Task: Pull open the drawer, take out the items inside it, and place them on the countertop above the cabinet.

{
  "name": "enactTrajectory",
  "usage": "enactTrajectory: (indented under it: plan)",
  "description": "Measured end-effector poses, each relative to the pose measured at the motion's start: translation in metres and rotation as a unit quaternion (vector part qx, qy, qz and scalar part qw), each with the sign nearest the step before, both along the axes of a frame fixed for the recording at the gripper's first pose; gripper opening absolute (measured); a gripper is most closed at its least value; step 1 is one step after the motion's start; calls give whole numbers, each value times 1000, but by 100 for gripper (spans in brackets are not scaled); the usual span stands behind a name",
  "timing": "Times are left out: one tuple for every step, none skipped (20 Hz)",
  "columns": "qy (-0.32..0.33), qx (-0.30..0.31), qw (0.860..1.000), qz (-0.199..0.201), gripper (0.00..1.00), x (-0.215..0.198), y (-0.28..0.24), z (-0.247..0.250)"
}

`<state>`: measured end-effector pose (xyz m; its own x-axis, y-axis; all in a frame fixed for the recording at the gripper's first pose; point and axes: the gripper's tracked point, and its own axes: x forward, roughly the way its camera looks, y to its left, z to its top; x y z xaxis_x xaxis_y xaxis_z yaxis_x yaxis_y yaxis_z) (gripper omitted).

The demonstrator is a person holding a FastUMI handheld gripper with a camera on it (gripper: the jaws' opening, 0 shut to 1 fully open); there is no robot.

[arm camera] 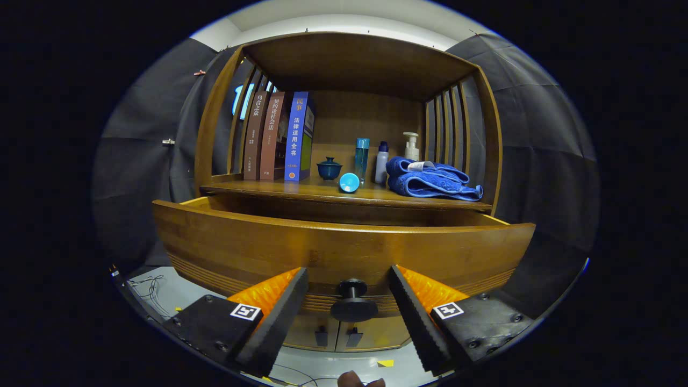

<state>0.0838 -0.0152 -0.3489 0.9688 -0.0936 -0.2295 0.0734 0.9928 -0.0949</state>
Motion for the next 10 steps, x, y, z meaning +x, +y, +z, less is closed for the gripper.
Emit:
enactTrajectory:
  plan:
    - [0, 1, 1000, 0, 100, 5, -1, -1]
    - [0, 1, 1000, 1, 100, 12, 0, -2]
    - [1, 0, 1000, 1, 100, 21, -1, -2]
    - [2, -1, 1000, 1, 100, 28, -1, -3]
    - [3, -1, 1000, 0, 100, 35, -2, -4]
    - [5, -1, 1000, 0, 100, 42, -1, -4]
    - [6, -1, 1000, -1, 100, 48, -2, -5]
    - [7, 0, 1000, -2, 100, 54, -2, -5]
    - [9, -1, 1000, -2, 100, 59, -2, -6]
    - [10, -1, 1000, -2, 100, 64, -2, -6]
